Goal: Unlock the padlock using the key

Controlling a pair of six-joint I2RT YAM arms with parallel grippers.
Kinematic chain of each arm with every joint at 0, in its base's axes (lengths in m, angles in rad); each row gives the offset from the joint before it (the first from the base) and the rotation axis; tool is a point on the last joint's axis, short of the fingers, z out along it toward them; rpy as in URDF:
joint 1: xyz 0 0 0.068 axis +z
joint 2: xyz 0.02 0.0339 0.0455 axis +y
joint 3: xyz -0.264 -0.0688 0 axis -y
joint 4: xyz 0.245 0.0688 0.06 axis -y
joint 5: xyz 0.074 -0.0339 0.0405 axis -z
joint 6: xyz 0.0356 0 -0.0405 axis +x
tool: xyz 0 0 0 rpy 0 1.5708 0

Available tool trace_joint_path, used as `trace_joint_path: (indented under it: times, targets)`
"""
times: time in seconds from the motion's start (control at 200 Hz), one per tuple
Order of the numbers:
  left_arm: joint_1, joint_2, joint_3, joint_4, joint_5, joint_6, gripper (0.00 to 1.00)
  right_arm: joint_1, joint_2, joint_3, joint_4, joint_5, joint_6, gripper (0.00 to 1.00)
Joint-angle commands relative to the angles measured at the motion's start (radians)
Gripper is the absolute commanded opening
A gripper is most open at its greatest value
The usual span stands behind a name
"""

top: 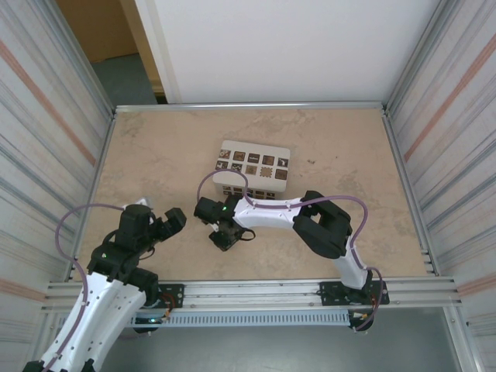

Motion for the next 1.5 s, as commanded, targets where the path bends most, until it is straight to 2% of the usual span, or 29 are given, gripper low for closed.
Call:
trace_joint_path:
  times: [0.0, 0.235, 0.571, 0.737, 0.992, 1.243, 1.373, 1.453, 1.493]
  targets:
    - [0.003, 0.003, 0.001, -0.015, -0.021, -0.01, 0.99, -0.01, 0.023, 0.003, 0.002, -0.021, -0.009, 0.21]
    - [0.003, -0.001, 0.001, -0.021, -0.023, -0.01, 0.99, -0.026, -0.036, -0.055, 0.051, -0.034, 0.002, 0.14]
    - [0.003, -0.002, 0.002, -0.016, -0.011, -0.016, 0.99, -0.062, -0.151, -0.148, 0.139, -0.064, 0.035, 0.12]
    - [0.004, -0.001, -0.005, 0.008, 0.018, -0.028, 0.99, -0.085, -0.197, -0.191, 0.184, -0.089, 0.048, 0.07]
    - [0.005, 0.001, -0.01, 0.028, 0.032, -0.032, 0.99, -0.102, -0.223, -0.217, 0.207, -0.099, 0.059, 0.04]
    - [0.008, 0.015, 0.023, -0.016, -0.082, -0.002, 0.99, -0.109, -0.245, -0.212, 0.225, -0.088, 0.066, 0.1]
    - [0.088, 0.083, 0.056, -0.035, -0.094, 0.054, 0.99, -0.126, -0.282, -0.228, 0.228, -0.082, 0.068, 0.14]
    - [0.196, 0.145, 0.067, -0.018, -0.021, 0.083, 0.99, -0.137, -0.308, -0.241, 0.228, -0.076, 0.068, 0.14]
    - [0.265, 0.179, 0.065, 0.002, 0.05, 0.086, 0.99, -0.142, -0.321, -0.248, 0.228, -0.07, 0.068, 0.15]
